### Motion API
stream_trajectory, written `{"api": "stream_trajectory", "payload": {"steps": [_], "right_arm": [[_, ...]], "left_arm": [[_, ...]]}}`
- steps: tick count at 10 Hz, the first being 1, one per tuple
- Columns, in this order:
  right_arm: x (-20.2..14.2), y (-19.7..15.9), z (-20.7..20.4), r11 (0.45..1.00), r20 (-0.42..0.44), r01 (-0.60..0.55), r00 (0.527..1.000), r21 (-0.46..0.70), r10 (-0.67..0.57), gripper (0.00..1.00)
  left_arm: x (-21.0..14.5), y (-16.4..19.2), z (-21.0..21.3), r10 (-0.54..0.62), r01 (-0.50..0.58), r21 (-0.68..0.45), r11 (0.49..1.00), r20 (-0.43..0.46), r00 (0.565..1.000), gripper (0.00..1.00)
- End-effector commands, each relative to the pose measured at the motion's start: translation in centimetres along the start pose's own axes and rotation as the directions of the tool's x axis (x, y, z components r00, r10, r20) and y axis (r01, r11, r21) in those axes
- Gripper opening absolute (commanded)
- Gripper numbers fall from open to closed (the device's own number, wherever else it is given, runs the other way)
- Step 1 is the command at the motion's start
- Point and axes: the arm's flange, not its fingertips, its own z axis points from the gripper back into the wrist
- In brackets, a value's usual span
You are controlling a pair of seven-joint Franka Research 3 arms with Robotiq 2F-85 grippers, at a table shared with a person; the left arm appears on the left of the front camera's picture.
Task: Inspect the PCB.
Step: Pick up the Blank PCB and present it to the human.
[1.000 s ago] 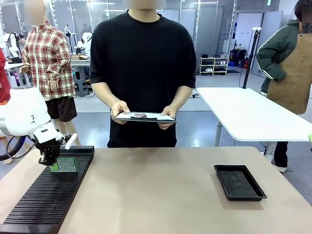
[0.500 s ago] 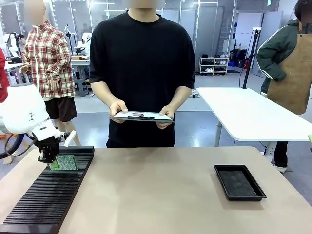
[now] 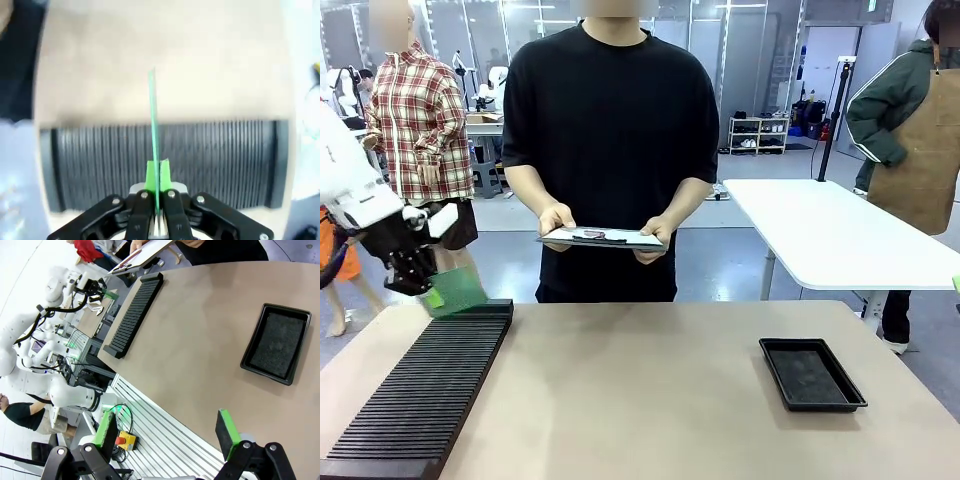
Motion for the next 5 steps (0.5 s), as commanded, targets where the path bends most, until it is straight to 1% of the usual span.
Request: {"api": "stream_trajectory", "payload": {"steps": [1, 2, 3, 4, 5], "right_arm": [[0.1, 0.0, 0.1, 1.000, 0.010, -0.019, 1.000, 0.012, 0.019, 1.00], [0.1, 0.0, 0.1, 1.000, 0.010, -0.019, 1.000, 0.012, 0.019, 1.00], [0.1, 0.0, 0.1, 1.000, 0.010, -0.019, 1.000, 0.012, 0.019, 1.00], [0.1, 0.0, 0.1, 1.000, 0.010, -0.019, 1.000, 0.012, 0.019, 1.00], [0.1, 0.0, 0.1, 1.000, 0.010, -0.019, 1.000, 0.012, 0.019, 1.00]], "left_arm": [[-0.4, -0.1, -0.3, 0.135, -0.055, -0.223, 0.973, 0.363, 0.922, 0.03], [-0.7, -0.6, -0.4, 0.245, -0.104, -0.286, 0.953, 0.519, 0.819, 0.03], [-1.7, -1.0, -1.2, 0.324, -0.156, -0.320, 0.934, 0.584, 0.744, 0.03], [-3.0, -1.1, -2.9, 0.403, -0.170, -0.409, 0.896, 0.594, 0.696, 0.03], [-4.2, -0.8, -4.0, 0.437, -0.239, -0.388, 0.890, 0.582, 0.685, 0.03]]}}
